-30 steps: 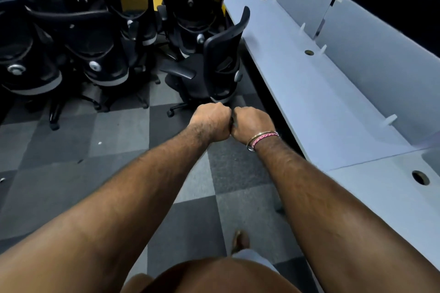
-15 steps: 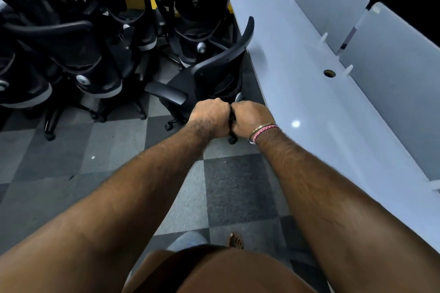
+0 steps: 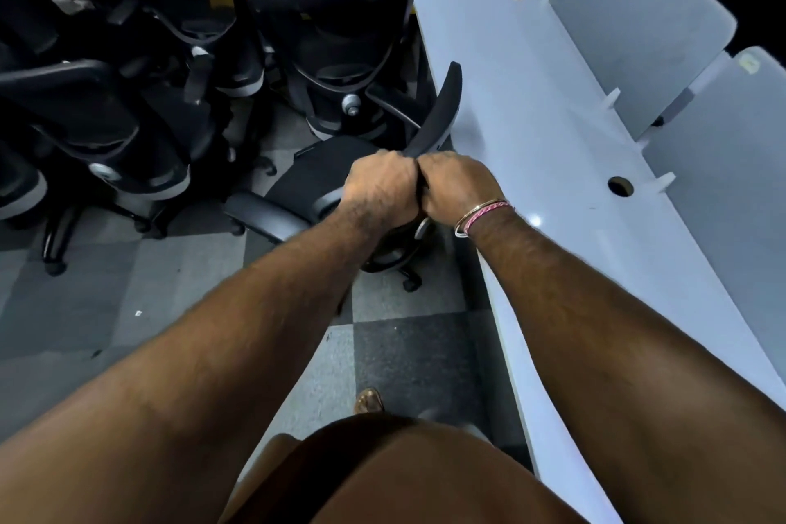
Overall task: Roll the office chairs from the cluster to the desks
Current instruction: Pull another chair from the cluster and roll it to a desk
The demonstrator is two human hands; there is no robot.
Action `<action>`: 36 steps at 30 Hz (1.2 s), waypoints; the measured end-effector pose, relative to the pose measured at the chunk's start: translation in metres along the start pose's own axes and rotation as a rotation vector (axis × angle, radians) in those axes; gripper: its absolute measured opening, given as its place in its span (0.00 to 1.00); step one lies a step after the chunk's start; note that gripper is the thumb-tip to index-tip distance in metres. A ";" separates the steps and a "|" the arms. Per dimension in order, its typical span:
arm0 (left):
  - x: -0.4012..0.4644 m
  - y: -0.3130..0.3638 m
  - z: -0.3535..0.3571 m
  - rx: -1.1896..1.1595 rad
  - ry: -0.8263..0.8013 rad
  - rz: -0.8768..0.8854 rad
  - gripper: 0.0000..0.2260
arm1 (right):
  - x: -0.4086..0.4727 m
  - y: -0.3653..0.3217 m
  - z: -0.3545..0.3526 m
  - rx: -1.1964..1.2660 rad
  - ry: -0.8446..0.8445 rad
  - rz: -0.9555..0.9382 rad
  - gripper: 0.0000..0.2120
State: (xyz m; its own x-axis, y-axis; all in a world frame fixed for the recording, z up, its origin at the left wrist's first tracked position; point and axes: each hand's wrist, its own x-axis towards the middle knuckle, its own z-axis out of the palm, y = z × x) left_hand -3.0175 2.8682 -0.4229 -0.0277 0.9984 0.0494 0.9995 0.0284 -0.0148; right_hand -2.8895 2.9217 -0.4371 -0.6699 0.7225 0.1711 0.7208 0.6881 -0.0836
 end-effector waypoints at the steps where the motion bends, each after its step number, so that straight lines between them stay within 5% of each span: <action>1: 0.014 -0.001 0.002 -0.001 0.023 -0.012 0.09 | 0.012 0.010 0.002 0.016 0.011 -0.021 0.12; 11: 0.134 0.012 0.046 -0.053 -0.054 -0.190 0.17 | 0.119 0.113 0.043 0.019 -0.161 -0.280 0.22; 17: 0.169 0.021 0.062 -0.070 -0.251 -0.333 0.07 | 0.152 0.139 0.071 -0.015 -0.167 -0.476 0.15; 29: 0.162 0.022 0.062 -0.048 -0.330 -0.375 0.09 | 0.167 0.134 0.071 -0.109 -0.267 -0.584 0.10; 36: 0.113 -0.010 0.066 0.016 -0.368 -0.406 0.08 | 0.147 0.074 0.073 -0.122 -0.278 -0.581 0.09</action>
State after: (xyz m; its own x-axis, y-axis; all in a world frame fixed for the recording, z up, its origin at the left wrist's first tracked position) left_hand -3.0320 2.9837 -0.4829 -0.4181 0.8582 -0.2979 0.9069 0.4131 -0.0827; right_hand -2.9475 3.0836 -0.4902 -0.9656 0.2370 -0.1066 0.2315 0.9709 0.0613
